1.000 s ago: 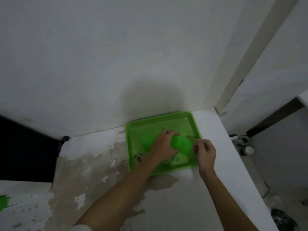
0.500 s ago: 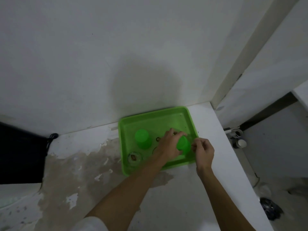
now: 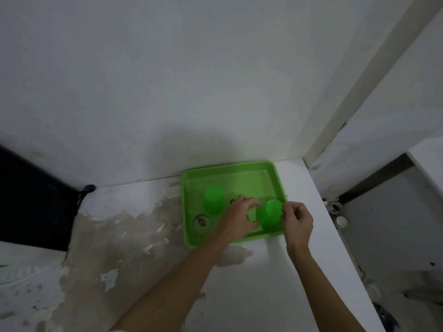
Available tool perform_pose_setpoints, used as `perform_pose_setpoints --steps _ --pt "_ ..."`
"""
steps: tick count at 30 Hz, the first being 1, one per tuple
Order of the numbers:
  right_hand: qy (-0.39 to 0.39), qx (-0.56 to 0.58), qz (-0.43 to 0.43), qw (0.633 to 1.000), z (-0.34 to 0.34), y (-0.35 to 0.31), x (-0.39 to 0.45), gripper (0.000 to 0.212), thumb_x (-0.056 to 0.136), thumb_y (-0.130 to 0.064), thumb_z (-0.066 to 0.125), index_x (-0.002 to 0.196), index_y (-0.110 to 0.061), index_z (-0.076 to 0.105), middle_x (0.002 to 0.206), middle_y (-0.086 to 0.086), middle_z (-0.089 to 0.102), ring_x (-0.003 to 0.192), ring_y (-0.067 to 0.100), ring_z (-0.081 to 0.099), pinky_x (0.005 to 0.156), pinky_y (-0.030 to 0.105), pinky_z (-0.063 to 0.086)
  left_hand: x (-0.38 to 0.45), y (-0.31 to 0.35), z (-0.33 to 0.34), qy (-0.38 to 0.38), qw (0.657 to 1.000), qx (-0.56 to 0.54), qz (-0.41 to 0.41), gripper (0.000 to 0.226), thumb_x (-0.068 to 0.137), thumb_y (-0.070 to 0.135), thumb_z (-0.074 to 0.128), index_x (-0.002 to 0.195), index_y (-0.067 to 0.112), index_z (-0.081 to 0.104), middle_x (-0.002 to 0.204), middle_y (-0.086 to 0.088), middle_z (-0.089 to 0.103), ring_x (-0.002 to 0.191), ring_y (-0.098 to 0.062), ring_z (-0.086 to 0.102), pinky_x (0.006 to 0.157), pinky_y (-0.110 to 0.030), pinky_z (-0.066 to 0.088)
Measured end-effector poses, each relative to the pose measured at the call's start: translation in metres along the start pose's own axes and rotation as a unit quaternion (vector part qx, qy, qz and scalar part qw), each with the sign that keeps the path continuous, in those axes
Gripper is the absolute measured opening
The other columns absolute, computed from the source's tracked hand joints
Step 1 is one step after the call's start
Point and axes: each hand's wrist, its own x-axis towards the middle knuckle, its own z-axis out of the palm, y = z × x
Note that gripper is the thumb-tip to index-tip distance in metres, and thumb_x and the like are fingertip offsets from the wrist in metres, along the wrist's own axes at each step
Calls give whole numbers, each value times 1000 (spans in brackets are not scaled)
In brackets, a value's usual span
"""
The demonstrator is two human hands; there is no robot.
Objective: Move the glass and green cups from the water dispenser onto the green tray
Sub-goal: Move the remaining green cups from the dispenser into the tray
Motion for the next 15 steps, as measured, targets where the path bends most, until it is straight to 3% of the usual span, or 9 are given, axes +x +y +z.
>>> perform_pose_setpoints --steps 3,7,10,12,15 --pt "-40 -7 -29 999 10 -10 -20 8 85 -9 61 79 -10 65 81 24 65 74 36 61 73 46 52 -29 -18 -12 27 999 -35 -1 39 76 15 81 113 21 68 107 -1 68 96 -15 64 85 -33 56" --pt "-116 -12 -65 991 32 -16 -56 10 85 -9 62 75 -6 62 72 21 60 68 24 54 69 44 48 -78 -46 -31 76 993 -89 -20 30 75 7 80 104 14 73 91 -3 70 80 -13 64 75 -25 55" --pt "-181 -35 -77 980 53 -15 -91 11 86 -4 62 76 -8 64 69 13 59 67 21 54 67 44 50 -123 -70 -49 103 985 -126 -55 28 77 8 78 98 25 71 88 1 70 78 -4 63 73 -17 54" --pt "-221 -48 -92 970 66 -14 -115 13 88 -2 61 77 -8 63 70 20 59 67 21 54 66 42 49 -151 -86 -60 135 976 -152 -74 30 78 4 77 93 29 70 83 5 70 72 3 62 70 -12 51" --pt "-282 -79 -105 950 95 -9 -160 10 86 -11 62 77 -10 65 75 26 61 68 23 56 69 46 52 -203 -114 -81 190 955 -192 -122 31 78 1 76 87 31 70 78 5 71 67 2 62 68 -17 52"
